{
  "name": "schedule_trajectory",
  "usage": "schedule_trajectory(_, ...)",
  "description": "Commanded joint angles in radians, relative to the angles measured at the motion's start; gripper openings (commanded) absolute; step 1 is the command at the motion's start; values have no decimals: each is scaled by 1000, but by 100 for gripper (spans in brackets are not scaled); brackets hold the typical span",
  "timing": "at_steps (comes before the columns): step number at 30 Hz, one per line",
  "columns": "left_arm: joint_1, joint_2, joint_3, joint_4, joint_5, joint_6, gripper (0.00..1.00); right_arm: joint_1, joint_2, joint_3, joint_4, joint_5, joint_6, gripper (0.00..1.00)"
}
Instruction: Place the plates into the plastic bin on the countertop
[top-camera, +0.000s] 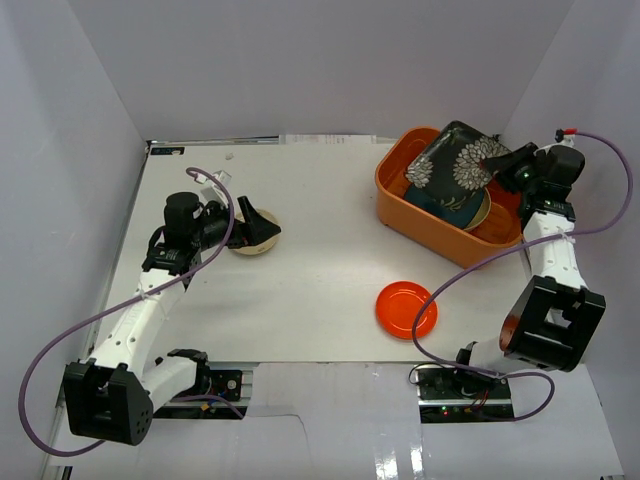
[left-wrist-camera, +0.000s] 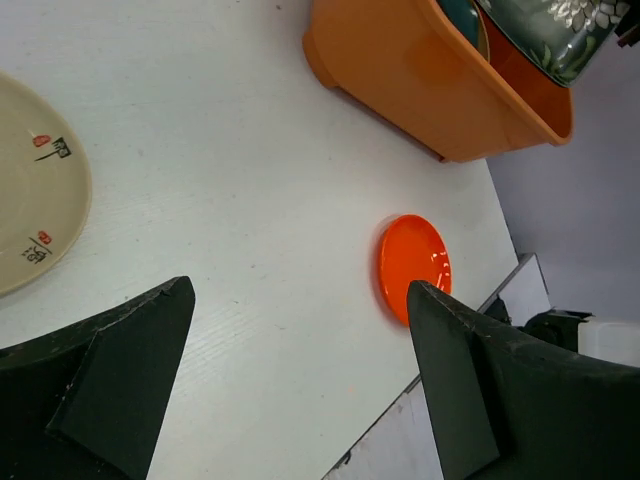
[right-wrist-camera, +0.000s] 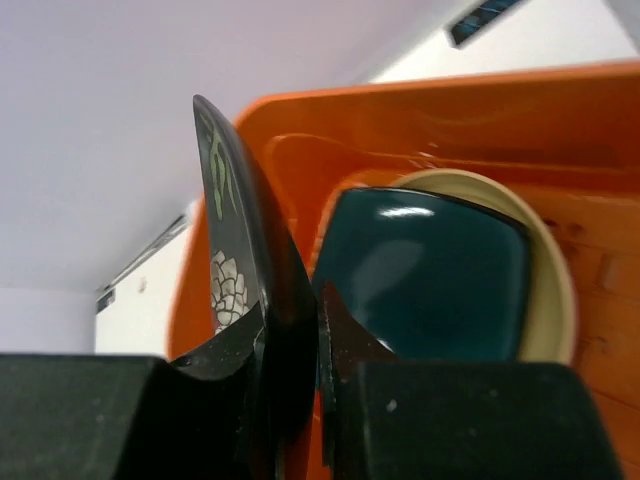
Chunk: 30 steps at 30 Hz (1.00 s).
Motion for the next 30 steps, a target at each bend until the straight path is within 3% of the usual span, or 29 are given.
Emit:
schedule_trajectory(1, -5, -10, 43, -59, -79, 61, 98, -17, -43, -8, 95, -8, 43, 8)
schedule_trajectory(10, -5, -16, 26, -63, -273, 20, 98, -49, 60, -66, 111, 5, 5, 8)
schedule_trajectory(18, -3, -10, 2, -39, -378, -33, 98, -44, 60, -149, 111, 140, -37, 27)
schedule_trajectory(21, 2, -1, -29, -33, -445, -68, 98, -32, 40, -164, 117, 204, -30, 46)
schedule_trajectory(22, 5, 3, -35, -33, -459, -91, 98, -26, 32, -164, 115, 244, -35, 58)
schedule_trajectory(25, 18, 31, -53, -40, -508, -146, 98, 8, 12, -130, 75, 321, -76, 80)
schedule_trajectory(30, 22, 63, -87, -33, -608, -237, 98, 57, -52, -113, 2, 494, -122, 98)
